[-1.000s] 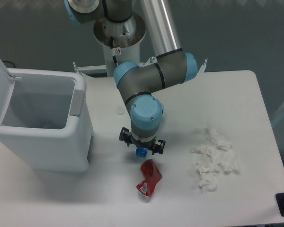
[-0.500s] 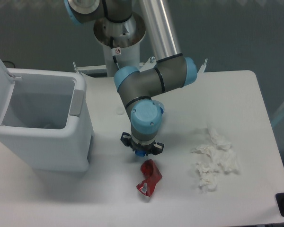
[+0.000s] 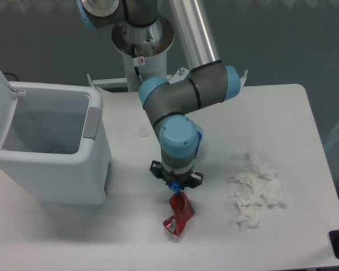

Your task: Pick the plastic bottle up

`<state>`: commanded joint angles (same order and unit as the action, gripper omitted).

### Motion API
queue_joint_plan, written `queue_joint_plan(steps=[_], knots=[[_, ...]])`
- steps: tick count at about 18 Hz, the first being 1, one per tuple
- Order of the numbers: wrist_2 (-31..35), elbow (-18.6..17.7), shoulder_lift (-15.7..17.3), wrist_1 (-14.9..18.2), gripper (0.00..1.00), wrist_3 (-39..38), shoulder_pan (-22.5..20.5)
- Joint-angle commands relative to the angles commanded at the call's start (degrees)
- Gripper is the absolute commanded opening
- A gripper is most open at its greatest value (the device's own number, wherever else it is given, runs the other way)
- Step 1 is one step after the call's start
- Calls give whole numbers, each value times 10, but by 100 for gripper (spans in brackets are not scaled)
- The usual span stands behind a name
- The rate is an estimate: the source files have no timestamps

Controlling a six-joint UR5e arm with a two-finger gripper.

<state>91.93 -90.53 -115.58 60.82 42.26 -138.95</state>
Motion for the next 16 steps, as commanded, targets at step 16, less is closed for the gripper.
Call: queue_joint_plan(steps=[16], knots=[[-20, 101, 4, 54, 7, 204, -88]])
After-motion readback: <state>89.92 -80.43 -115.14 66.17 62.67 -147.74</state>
